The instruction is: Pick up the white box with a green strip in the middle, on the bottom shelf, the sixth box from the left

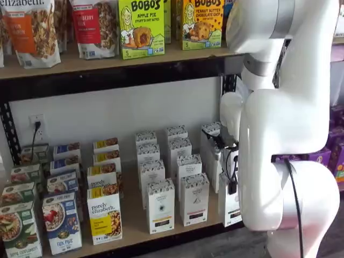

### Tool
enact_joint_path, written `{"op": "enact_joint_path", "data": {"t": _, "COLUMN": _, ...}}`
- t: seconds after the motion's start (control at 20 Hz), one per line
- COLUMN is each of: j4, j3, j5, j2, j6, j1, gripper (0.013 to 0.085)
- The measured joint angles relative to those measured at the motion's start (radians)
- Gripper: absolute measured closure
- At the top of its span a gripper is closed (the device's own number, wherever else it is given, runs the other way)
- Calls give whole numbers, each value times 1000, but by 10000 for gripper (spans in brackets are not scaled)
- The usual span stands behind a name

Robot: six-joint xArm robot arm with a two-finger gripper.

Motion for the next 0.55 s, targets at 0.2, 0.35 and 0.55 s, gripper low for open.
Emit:
{"op": "enact_joint_path", "data": {"t": 0.2, "j4": 64, "j3": 115, "j5": 28, "j2": -133, "j6": -18, "j1": 44, "gripper": 490}}
{"op": "enact_joint_path", "data": {"t": 0.35, "j4": 75, "j3": 168, "j5": 43, "j2": -200, "j6": -6, "j1": 67, "gripper": 490}}
{"op": "enact_joint_path", "data": {"t": 0.55, "j4": 80, "j3": 209, "j5": 59, "j2": -252, "j6": 7, "j1": 85, "gripper": 490}}
